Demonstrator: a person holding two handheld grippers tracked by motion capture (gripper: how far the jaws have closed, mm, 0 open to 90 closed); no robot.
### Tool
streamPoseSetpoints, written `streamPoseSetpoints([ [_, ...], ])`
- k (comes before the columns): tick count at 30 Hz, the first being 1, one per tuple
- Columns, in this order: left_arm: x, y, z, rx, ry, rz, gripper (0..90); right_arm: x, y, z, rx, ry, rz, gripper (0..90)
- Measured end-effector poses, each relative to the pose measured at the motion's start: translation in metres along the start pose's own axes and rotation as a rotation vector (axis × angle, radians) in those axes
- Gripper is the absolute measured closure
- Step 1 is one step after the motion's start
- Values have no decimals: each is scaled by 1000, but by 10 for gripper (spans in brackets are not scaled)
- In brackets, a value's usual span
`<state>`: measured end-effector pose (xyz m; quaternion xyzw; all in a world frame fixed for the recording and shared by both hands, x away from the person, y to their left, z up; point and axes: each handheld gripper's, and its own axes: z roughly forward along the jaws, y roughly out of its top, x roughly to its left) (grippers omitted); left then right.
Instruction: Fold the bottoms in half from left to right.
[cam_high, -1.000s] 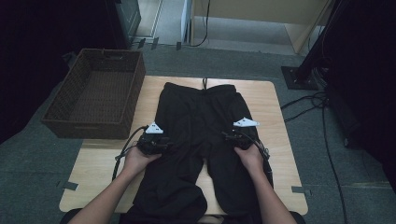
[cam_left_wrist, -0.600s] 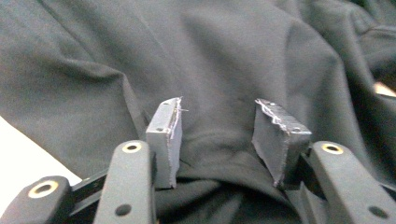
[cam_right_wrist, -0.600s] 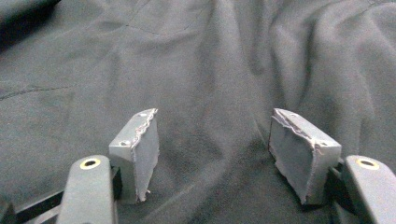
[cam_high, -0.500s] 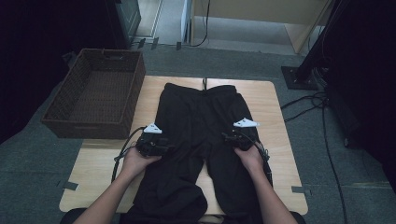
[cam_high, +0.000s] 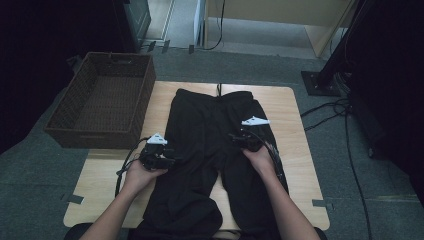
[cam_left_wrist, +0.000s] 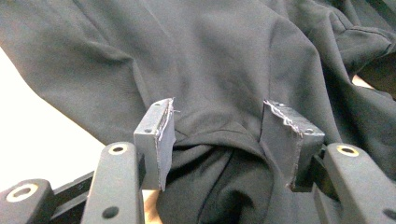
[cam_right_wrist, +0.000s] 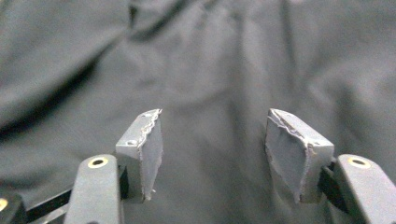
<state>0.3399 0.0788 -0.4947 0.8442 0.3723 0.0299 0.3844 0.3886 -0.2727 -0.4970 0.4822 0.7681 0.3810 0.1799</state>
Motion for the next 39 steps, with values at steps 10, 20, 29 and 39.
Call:
streamPoseSetpoints([
  [10, -3, -11, -7, -8, 31, 11, 450, 27, 31, 27, 3, 75, -46, 338],
  [20, -5, -26, -22, -6, 73, -21, 450, 60, 61, 59, 31, 110, -102, 352],
  [29, -13, -38, -26, 3, 80, -35, 451, 87, 76, 86, 45, 142, -125, 349],
  [39, -16, -39, -18, 9, 69, -36, 510, 99, 92, 113, 35, 161, -101, 347],
])
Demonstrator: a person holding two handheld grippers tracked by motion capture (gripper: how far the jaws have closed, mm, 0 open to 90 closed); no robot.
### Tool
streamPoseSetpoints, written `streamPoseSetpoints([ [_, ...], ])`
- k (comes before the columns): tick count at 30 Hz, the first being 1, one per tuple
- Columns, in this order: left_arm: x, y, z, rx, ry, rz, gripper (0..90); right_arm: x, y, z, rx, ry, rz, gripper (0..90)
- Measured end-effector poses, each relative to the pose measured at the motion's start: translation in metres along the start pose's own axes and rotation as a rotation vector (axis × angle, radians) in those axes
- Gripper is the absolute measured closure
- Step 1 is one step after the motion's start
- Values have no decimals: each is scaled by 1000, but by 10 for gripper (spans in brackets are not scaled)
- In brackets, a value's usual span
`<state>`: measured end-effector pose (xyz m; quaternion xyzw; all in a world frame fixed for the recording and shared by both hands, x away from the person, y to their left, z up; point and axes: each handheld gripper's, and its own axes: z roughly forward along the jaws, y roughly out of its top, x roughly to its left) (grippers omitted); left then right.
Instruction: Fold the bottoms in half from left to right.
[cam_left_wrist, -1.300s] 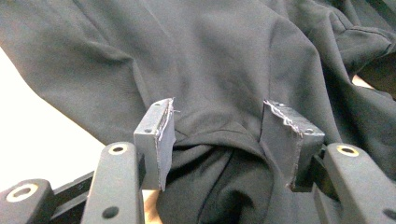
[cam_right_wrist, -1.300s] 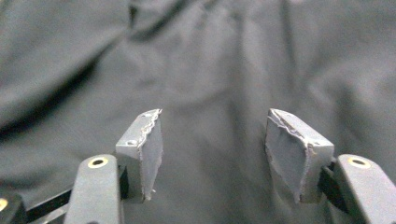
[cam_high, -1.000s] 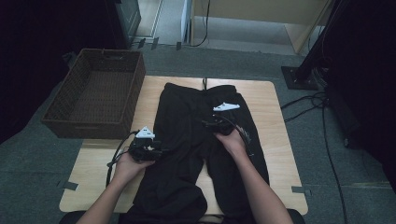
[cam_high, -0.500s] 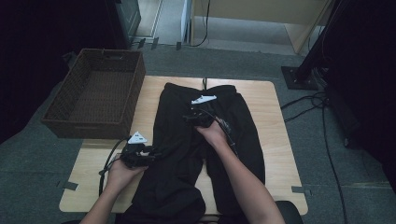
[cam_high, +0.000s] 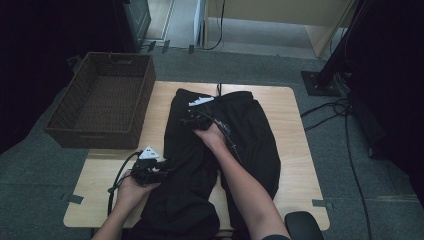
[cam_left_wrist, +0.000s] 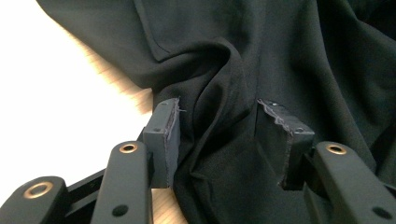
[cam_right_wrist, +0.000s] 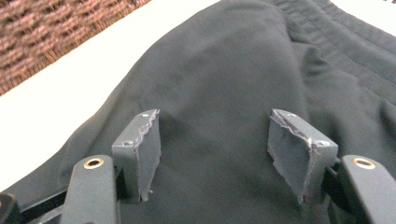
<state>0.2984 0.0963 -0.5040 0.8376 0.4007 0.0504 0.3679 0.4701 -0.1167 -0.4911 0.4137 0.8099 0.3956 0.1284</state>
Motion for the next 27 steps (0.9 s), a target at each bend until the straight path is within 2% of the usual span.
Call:
streamPoseSetpoints([
  [2, -1, -1, 1, -1, -7, -5, 522, 2, 1, 3, -1, 5, 3, 343],
  [4, 0, -3, 0, -8, -17, -19, 548, 9, 1, 17, 31, 19, 48, 328],
  [6, 1, -6, -1, -21, -29, -39, 552, 10, 0, 21, 35, 17, 51, 320],
  [7, 1, -7, -2, -22, -30, -53, 556, 15, -2, 30, 46, -5, 36, 299],
  [10, -1, -7, -2, -18, -25, -48, 543, 22, -4, 36, 37, -40, 15, 292],
  [12, -4, -7, -3, -5, -8, -18, 538, 23, -4, 37, 31, -45, 10, 292],
  [13, -4, -6, -4, 2, 4, -3, 516, 26, -5, 40, 19, -69, -18, 291],
  [15, -1, -5, -6, 5, 8, -11, 503, 28, -7, 41, 4, -83, -35, 283],
  [18, 2, -6, -6, 10, 13, -21, 498, 28, -8, 41, -2, -86, -32, 284],
  [23, 0, -7, -5, 9, 25, -4, 495, 29, -8, 41, 0, -88, -29, 263],
  [26, -1, -6, -5, 15, 17, 5, 539, 29, -8, 41, 2, -94, -31, 228],
  [27, -1, -6, -4, 15, 5, -2, 577, 28, -8, 42, 5, -115, -15, 207],
])
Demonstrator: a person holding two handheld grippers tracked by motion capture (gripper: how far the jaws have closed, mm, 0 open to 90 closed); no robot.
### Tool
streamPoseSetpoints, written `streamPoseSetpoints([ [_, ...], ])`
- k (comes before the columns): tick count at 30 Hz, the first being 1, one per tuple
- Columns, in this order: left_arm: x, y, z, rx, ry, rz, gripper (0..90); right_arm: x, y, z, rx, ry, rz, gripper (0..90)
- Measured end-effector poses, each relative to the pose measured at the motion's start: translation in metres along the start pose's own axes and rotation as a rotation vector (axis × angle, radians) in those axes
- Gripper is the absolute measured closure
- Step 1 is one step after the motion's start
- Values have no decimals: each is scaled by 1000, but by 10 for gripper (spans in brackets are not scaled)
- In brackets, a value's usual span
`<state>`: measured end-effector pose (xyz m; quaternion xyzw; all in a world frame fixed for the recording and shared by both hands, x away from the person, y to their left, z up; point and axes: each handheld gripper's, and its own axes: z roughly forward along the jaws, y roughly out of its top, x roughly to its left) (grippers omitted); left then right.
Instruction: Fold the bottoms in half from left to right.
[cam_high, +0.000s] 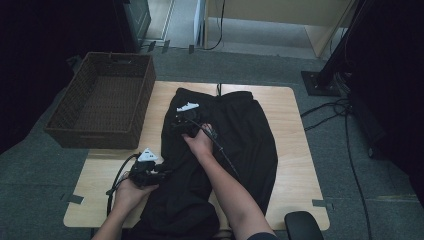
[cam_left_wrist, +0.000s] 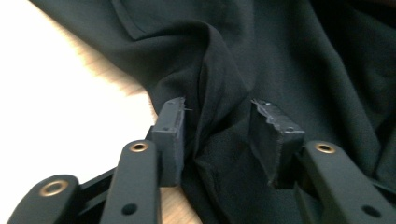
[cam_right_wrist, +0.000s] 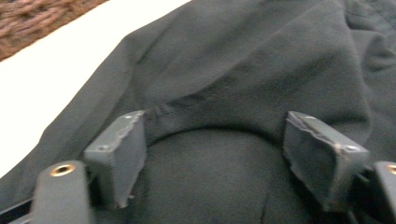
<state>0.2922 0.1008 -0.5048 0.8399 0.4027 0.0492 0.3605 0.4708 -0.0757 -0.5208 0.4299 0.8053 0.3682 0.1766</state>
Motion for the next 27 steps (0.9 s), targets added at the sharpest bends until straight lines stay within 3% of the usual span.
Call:
streamPoseSetpoints([
  [4, -2, 0, 0, 3, -4, 6, 623, 0, 0, 0, -1, -6, 7, 222],
  [8, -3, -1, 1, 1, -7, 8, 670, 0, 0, -1, -8, 4, -1, 299],
  [12, -4, -2, 2, -4, -18, 15, 743, 0, -1, -2, -20, 30, -16, 418],
  [20, -7, -1, 4, -3, -13, 21, 813, -3, -1, -3, -33, 6, 16, 583],
  [22, -7, -1, 5, 0, -13, 25, 846, -3, -2, -4, -35, 7, 11, 674],
  [24, -8, 0, 7, 0, -42, 5, 884, -3, -3, -5, -40, 14, 4, 799],
  [26, -8, 0, 9, -2, -54, -3, 886, -3, -3, -6, -38, 16, 1, 810],
  [27, -9, 0, 9, -1, -65, -13, 887, -1, -4, -7, -37, 2, -25, 814],
])
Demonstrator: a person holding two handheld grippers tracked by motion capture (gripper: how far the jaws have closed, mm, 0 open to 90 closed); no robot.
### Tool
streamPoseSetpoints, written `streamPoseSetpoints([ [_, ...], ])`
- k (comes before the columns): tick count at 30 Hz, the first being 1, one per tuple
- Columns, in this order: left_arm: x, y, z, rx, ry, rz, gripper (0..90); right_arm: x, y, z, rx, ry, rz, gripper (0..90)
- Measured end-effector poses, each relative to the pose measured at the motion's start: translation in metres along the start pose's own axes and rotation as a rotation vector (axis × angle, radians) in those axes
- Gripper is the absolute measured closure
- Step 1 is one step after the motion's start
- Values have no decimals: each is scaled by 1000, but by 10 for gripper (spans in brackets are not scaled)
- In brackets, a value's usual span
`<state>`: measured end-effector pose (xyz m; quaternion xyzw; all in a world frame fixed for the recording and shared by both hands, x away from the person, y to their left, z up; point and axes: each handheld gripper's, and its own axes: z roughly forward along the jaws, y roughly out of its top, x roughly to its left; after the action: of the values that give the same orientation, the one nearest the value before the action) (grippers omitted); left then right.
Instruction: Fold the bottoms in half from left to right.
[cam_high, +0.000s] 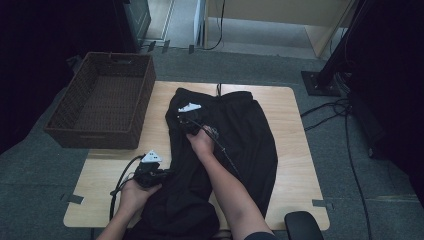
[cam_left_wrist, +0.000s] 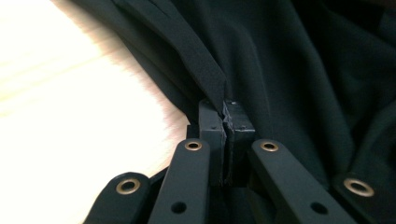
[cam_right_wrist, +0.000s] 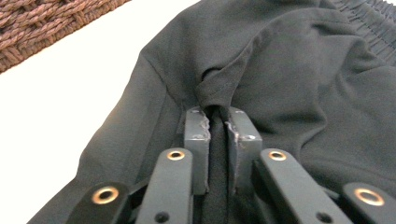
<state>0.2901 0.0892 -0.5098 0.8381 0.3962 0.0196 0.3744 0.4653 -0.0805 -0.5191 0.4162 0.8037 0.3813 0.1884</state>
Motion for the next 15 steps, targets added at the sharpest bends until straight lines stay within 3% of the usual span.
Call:
streamPoseSetpoints([
  [3, -2, 1, 2, 2, -14, -15, 894, 1, 1, -2, 10, -9, -14, 851],
  [7, -2, 7, -2, -19, -28, -30, 898, -5, 9, -4, 37, 8, 46, 864],
  [9, -6, 14, -11, -64, -37, -27, 900, -8, 18, -9, 10, 27, 87, 865],
  [10, -10, 20, -20, -93, -40, -13, 900, -7, 33, -18, -22, 37, 97, 865],
  [12, -11, 24, -27, -113, -37, -4, 900, -5, 39, -21, -31, 37, 93, 865],
  [13, -13, 32, -38, -146, -42, -2, 900, -2, 58, -35, -67, 31, 66, 865],
  [15, -20, 48, -58, -196, -36, 35, 900, -1, 64, -41, -79, 31, 66, 865],
])
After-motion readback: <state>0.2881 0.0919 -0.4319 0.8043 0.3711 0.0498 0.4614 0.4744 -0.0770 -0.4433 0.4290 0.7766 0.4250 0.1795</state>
